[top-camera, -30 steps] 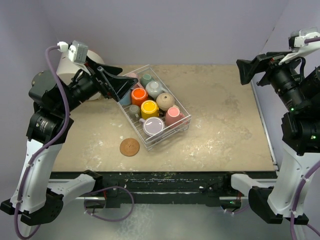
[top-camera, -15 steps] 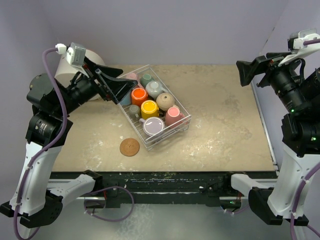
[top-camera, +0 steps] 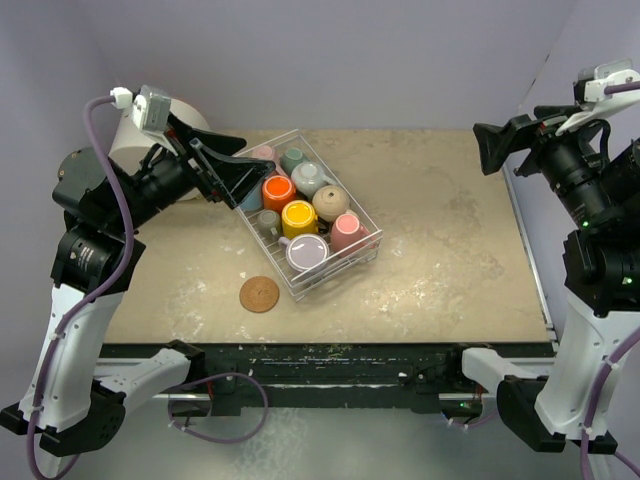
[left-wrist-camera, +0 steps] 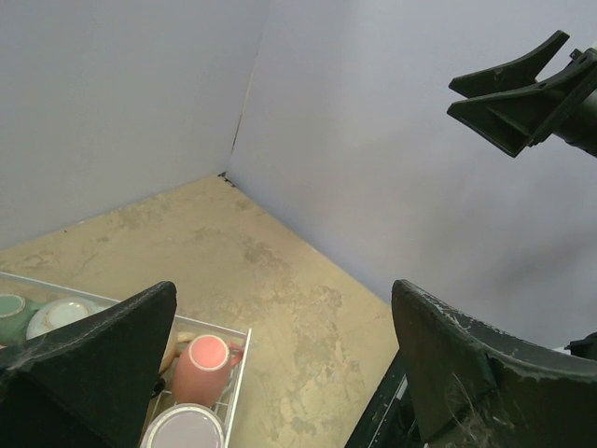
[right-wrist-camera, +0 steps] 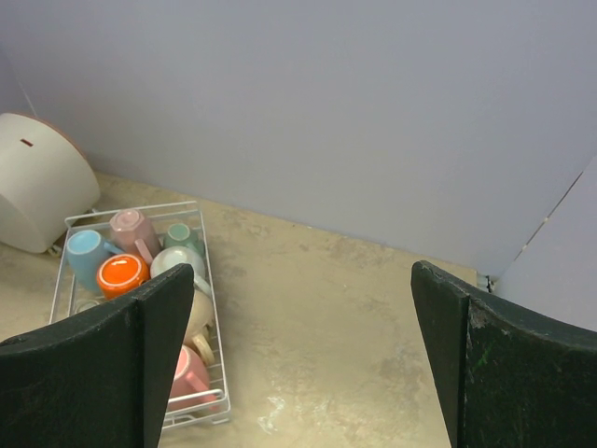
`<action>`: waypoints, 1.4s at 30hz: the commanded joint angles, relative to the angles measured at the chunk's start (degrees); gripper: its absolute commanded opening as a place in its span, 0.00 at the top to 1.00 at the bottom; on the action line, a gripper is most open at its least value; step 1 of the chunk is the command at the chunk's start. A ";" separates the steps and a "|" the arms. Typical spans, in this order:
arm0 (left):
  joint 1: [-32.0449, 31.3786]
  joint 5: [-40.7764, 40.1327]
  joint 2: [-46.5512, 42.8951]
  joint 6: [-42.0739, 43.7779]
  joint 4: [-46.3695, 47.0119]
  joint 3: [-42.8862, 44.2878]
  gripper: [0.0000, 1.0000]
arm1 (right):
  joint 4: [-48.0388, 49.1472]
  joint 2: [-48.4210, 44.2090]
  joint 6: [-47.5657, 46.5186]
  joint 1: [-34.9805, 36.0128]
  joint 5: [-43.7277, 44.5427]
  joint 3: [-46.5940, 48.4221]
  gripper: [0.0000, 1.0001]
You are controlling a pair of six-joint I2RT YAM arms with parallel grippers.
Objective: Load the cups into the dish rack
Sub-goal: Reset both arms
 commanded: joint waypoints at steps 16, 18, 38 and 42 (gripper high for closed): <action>0.32 0.63 -0.77 0.09 2.15 -0.12 0.01 | 2.31 -1.52 -0.67 -0.09 -0.13 -1.02 0.00; 0.34 0.60 -0.89 0.17 2.05 -0.20 0.01 | 2.33 -1.61 -0.71 -0.09 -0.01 -1.18 0.00; 0.35 0.42 -1.37 0.17 2.08 -0.67 0.01 | 2.42 -1.75 -0.93 -0.10 0.53 -1.25 0.00; 0.35 0.42 -1.31 0.17 2.18 -0.75 0.01 | 2.44 -1.83 -1.50 -0.09 0.84 -1.55 0.00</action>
